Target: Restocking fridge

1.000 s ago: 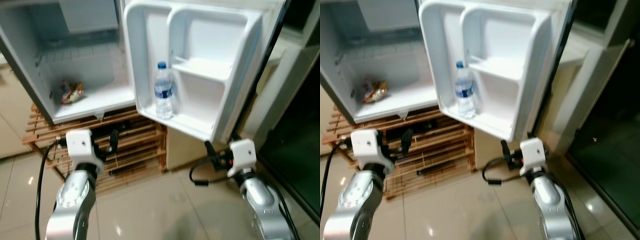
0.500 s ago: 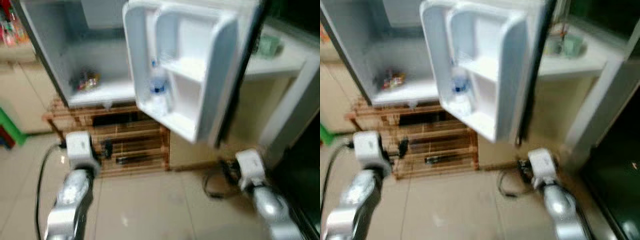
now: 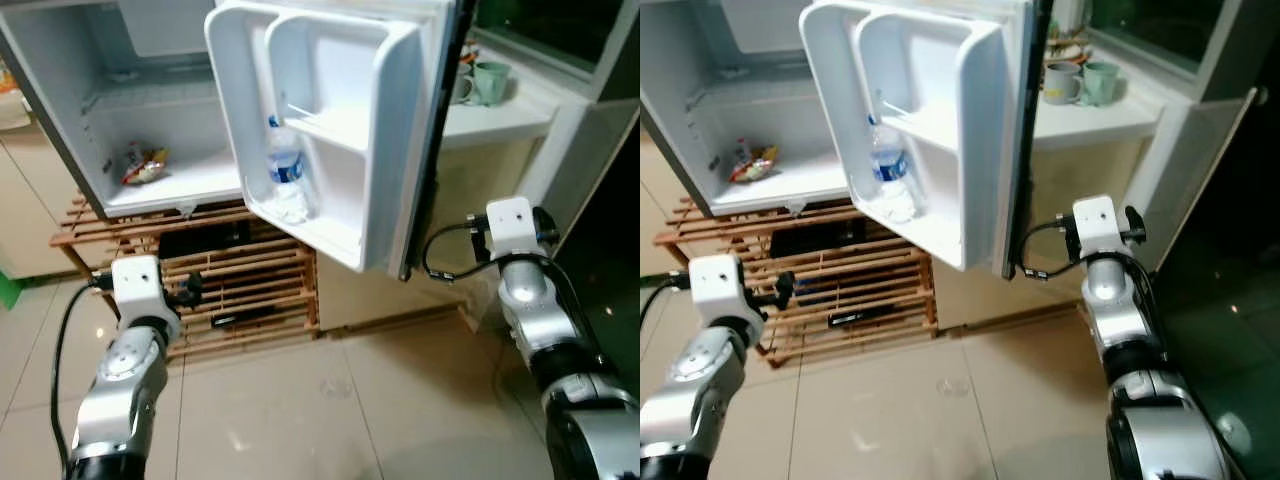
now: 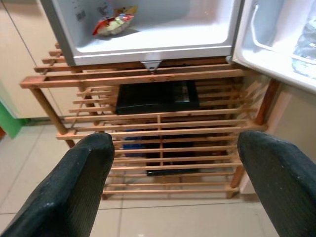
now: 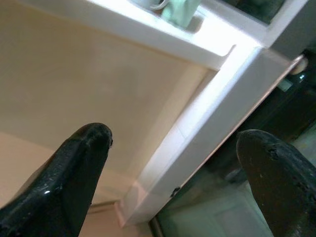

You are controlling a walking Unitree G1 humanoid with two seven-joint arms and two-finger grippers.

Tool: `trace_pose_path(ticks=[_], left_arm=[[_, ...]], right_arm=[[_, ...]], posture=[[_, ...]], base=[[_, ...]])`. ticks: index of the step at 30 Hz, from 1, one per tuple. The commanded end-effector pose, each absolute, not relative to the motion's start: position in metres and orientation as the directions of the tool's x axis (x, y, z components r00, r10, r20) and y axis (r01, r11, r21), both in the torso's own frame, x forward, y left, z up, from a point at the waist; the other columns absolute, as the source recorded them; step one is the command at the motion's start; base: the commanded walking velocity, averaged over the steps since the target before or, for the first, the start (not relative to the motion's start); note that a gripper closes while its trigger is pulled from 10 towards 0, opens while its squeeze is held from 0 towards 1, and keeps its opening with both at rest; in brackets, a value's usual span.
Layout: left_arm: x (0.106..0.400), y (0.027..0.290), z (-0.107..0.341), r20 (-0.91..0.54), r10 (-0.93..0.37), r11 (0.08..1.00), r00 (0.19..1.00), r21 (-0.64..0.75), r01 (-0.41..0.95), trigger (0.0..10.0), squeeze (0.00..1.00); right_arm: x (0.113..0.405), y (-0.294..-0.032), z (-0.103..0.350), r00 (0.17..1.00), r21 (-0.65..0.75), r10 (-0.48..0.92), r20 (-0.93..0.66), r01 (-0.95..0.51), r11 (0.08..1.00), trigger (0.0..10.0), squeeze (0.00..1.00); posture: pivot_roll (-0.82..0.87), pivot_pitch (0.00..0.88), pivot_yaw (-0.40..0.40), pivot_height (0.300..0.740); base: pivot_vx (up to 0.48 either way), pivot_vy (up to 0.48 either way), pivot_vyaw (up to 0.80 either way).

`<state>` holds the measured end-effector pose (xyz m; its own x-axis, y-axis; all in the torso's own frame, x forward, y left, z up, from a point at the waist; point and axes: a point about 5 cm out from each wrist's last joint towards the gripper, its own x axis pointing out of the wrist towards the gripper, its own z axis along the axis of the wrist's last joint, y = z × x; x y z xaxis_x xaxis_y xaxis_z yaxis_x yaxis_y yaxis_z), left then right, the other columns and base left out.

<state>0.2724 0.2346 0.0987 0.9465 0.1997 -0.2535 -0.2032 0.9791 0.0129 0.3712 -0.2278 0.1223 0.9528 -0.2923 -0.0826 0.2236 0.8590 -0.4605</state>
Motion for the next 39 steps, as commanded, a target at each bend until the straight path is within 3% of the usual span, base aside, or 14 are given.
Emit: trace_pose_path(ticks=[1,12,14,19,22,25,27,29,33,35,36,38,39], left_arm=[[0.267,0.239,0.101,-0.261,0.200,0.980,0.945,0.040,-0.196,10.0,0.00],[0.246,0.243,0.096,-0.314,0.212,0.977,0.925,0.058,-0.204,10.0,0.00],[0.242,0.245,0.083,-0.405,0.227,0.972,0.886,0.155,-0.178,10.0,0.00],[0.230,0.245,0.049,-0.617,0.206,0.977,0.759,0.176,-0.121,10.0,0.00],[0.224,0.252,0.035,-0.679,0.215,0.976,0.702,0.134,-0.169,10.0,0.00],[0.222,0.253,0.028,-0.713,0.202,0.977,0.672,0.099,-0.189,10.0,0.00],[0.222,0.252,0.029,-0.717,0.196,0.979,0.669,0.099,-0.180,10.0,0.00],[0.232,0.244,0.033,-0.696,0.161,0.986,0.700,0.085,-0.142,10.0,0.00],[0.241,0.238,0.040,-0.660,0.134,0.991,0.739,0.074,-0.114,10.0,0.00],[0.251,0.225,0.053,-0.594,0.072,0.997,0.801,0.054,-0.050,10.0,0.00],[0.256,0.217,0.061,-0.545,0.036,0.999,0.838,0.050,-0.010,10.0,0.00],[0.261,0.208,0.071,-0.488,-0.007,0.999,0.873,0.043,0.032,10.0,0.00],[0.261,0.208,0.071,-0.488,-0.007,0.999,0.873,0.043,0.032,10.0,0.00]], right_arm=[[0.377,-0.219,0.127,0.953,-0.447,-0.292,-0.081,0.227,0.865,10.0,0.00],[0.389,-0.197,0.136,0.963,-0.349,-0.253,-0.094,0.206,0.914,10.0,0.00],[0.390,-0.192,0.136,0.973,-0.311,-0.208,-0.103,0.167,0.936,10.0,0.00],[0.392,-0.166,0.145,0.999,-0.151,-0.051,-0.013,0.048,0.987,10.0,0.00],[0.382,-0.125,0.152,0.973,-0.005,0.204,0.109,-0.205,0.979,10.0,0.00],[0.350,-0.084,0.148,0.860,0.034,0.492,0.136,-0.501,0.865,10.0,0.00],[0.341,-0.075,0.147,0.823,0.043,0.551,0.141,-0.561,0.827,10.0,0.00],[0.306,-0.064,0.142,0.686,0.105,0.720,0.104,-0.727,0.678,10.0,0.00],[0.303,-0.074,0.134,0.689,0.112,0.721,0.071,-0.724,0.681,10.0,0.00],[0.314,-0.100,0.120,0.792,0.071,0.611,0.013,-0.610,0.789,10.0,0.00],[0.324,-0.119,0.112,0.872,0.015,0.489,-0.024,-0.489,0.872,10.0,0.00],[0.330,-0.142,0.107,0.941,-0.043,0.332,-0.059,-0.335,0.941,10.0,0.00],[0.330,-0.142,0.107,0.941,-0.043,0.332,-0.059,-0.335,0.941,10.0,0.00]], posture=[[-0.03,0.000,0.075,0.740],[0.00,0.000,0.056,0.740],[-0.01,0.000,0.057,0.740],[-0.03,0.000,0.057,0.740],[-0.04,0.000,0.064,0.740],[-0.06,0.000,0.070,0.740],[-0.06,0.000,0.070,0.740],[-0.07,0.000,0.070,0.740],[-0.08,0.000,0.067,0.740],[-0.08,0.000,0.064,0.740],[-0.08,0.000,0.061,0.740],[-0.08,0.000,0.058,0.740],[-0.08,0.000,0.058,0.740]], base=[[0.000,0.000,0.00],[0.000,0.000,0.00],[0.000,0.000,0.00],[0.000,0.000,0.00],[0.000,0.000,0.00],[0.000,0.000,0.00],[0.000,0.000,0.00],[0.000,0.000,0.00],[0.000,0.000,0.00],[0.000,0.000,0.00],[0.000,0.000,0.00],[0.000,0.000,0.00],[0.000,0.000,0.00]])
